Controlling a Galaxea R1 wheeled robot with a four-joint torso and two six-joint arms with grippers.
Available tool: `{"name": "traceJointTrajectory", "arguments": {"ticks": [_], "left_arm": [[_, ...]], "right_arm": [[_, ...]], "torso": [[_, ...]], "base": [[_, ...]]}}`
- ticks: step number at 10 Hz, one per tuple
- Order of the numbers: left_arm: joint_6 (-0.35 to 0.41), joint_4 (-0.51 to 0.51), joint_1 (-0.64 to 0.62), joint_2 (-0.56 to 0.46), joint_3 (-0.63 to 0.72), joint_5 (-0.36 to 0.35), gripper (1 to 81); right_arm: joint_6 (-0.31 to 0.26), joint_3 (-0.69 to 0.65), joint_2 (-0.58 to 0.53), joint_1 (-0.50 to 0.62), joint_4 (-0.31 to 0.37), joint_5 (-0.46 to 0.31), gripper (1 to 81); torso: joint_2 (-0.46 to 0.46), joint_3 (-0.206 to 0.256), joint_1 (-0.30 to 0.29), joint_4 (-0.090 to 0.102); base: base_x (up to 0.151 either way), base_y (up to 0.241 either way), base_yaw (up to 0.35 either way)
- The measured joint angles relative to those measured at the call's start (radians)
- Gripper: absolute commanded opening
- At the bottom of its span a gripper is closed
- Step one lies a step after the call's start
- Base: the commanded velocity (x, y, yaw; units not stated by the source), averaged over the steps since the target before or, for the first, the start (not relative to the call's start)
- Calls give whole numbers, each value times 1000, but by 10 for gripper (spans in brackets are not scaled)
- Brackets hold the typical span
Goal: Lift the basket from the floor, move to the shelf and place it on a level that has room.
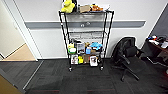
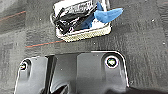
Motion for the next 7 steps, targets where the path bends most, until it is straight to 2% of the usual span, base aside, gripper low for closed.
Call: {"name": "traceJointTrajectory", "arguments": {"ticks": [2, 7], "left_arm": [[0, 0, 19, 0, 6, 10, 811], [0, -20, 32, -1, 17, 54, 811]], "right_arm": [[1, -1, 6, -11, 1, 0, 811], [3, -2, 17, -43, 2, -3, 811]], "torso": [[-40, 0, 24, 0], [-210, 0, 130, 0]], "base": [[0, 0, 0], [0, 0, 0]]}}
